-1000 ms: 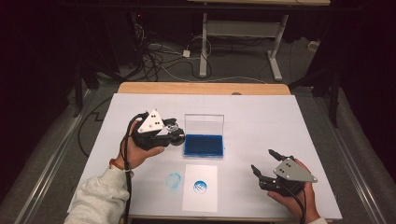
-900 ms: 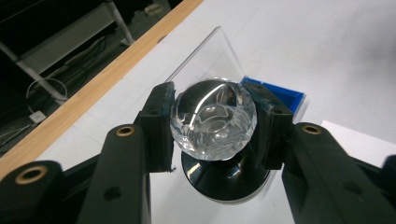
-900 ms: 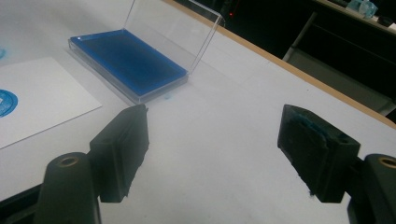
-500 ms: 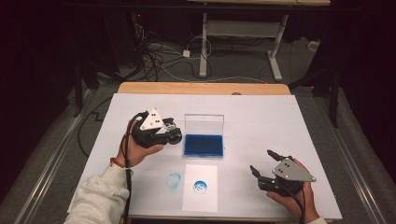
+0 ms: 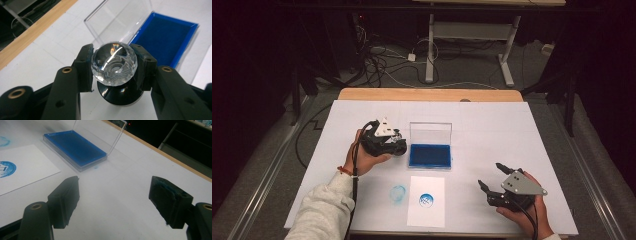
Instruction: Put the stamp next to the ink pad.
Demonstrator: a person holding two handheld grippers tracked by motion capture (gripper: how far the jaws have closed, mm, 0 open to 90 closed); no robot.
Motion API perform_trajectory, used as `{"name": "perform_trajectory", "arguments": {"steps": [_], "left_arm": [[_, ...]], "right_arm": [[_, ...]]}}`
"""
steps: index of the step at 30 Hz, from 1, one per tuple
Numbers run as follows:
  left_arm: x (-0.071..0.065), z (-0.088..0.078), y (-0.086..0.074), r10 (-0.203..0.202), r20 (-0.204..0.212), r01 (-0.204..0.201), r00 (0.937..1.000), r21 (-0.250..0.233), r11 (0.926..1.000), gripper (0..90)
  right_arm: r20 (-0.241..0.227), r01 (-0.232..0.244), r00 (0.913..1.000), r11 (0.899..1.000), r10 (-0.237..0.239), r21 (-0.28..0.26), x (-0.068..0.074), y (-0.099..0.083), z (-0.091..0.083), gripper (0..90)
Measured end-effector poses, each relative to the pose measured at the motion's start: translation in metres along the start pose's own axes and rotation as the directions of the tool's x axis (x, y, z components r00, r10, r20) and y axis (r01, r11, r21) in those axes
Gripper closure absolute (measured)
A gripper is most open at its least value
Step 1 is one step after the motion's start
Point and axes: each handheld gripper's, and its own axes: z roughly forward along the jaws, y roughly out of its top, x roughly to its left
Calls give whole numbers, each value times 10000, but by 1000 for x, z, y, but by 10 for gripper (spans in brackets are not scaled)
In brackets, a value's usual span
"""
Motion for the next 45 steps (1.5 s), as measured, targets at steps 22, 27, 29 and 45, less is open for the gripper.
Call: {"name": "perform_trajectory", "arguments": {"steps": [22, 27, 29, 45], "left_arm": [[-4, 26, -12, 28, 296, -53, 9996, 844, 9964, 549], [-5, 27, -13, -53, 385, 22, 9992, 795, 9968, 546], [-5, 27, -13, -85, 444, 50, 9990, 774, 9970, 546], [-4, 27, -16, -389, 419, 359, 9984, 712, 9968, 455]], "right_arm": [[-186, 92, 9998, 9995, -86, 298, 1, -2, 3, 252], [-213, 124, 9997, 9995, -118, 291, 1, -2, 3, 252], [-202, 127, 9997, 9995, -121, 302, 1, -2, 3, 252], [-202, 145, 9997, 9996, -140, 256, 0, -1, 2, 251]]}}
